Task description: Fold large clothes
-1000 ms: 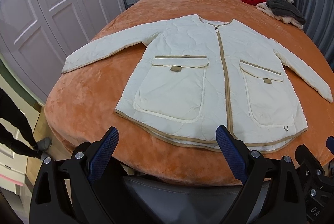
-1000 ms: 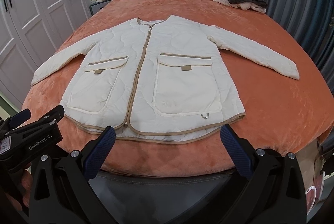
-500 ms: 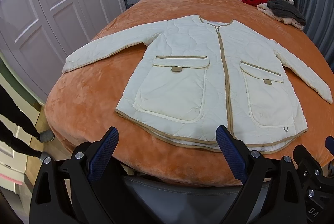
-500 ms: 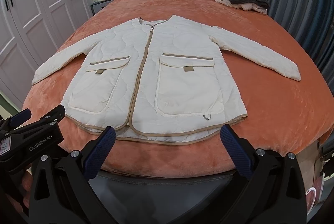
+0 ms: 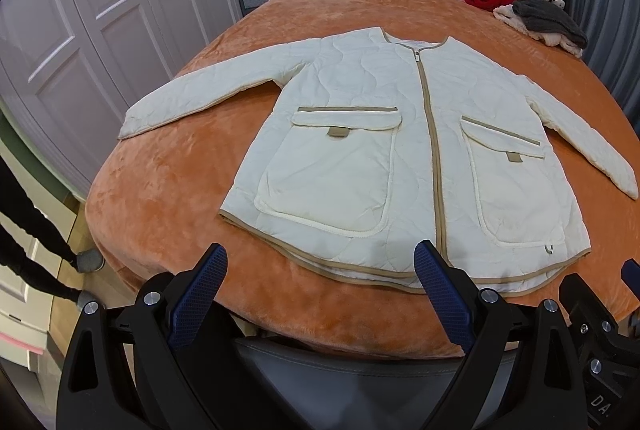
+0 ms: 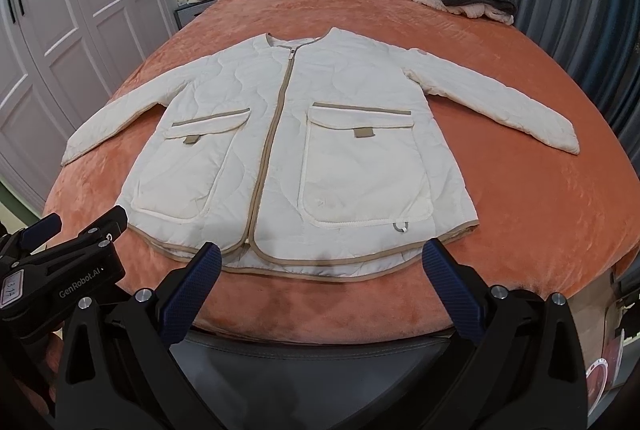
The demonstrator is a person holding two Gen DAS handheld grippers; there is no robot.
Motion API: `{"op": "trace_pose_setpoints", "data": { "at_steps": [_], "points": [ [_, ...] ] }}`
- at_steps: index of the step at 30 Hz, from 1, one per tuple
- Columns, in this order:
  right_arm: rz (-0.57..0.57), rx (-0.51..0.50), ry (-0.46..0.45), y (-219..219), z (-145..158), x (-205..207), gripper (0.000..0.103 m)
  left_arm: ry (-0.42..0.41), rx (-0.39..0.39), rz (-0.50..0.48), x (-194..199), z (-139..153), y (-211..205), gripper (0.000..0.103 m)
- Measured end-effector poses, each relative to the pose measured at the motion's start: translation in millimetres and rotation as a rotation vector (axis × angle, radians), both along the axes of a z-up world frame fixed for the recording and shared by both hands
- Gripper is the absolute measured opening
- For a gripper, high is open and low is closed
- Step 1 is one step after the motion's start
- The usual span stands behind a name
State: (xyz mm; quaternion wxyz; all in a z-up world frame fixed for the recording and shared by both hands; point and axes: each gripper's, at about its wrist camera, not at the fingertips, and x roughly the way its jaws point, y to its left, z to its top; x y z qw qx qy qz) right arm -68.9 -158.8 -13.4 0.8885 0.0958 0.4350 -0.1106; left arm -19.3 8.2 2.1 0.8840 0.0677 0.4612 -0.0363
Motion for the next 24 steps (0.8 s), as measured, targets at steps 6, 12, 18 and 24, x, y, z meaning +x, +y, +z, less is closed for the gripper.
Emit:
{"op": "trace_pose_setpoints", "data": {
  "at_steps": [6, 12, 18, 24],
  "points": [
    [0.003, 0.002, 0.004, 0.9, -0.9, 1.8, 0.098, 0.003, 0.001, 0.001, 1.9, -1.2, -1.0, 0.092],
    [0.004, 0.007, 0.005, 0.7, -1.9, 2.8, 0.098, 0.002, 0.0, 0.001, 1.8, -1.8, -0.3, 0.092],
    [0.004, 0.007, 0.006, 0.6, -2.0, 2.6, 0.098, 0.003, -0.001, 0.013, 4.1, -4.6, -1.2, 0.092],
    [0.007, 0.006, 0.007, 0.9, -2.5, 2.5, 0.098, 0.006, -0.004, 0.026, 8.3, -5.4, 0.0, 0.092]
  ]
}}
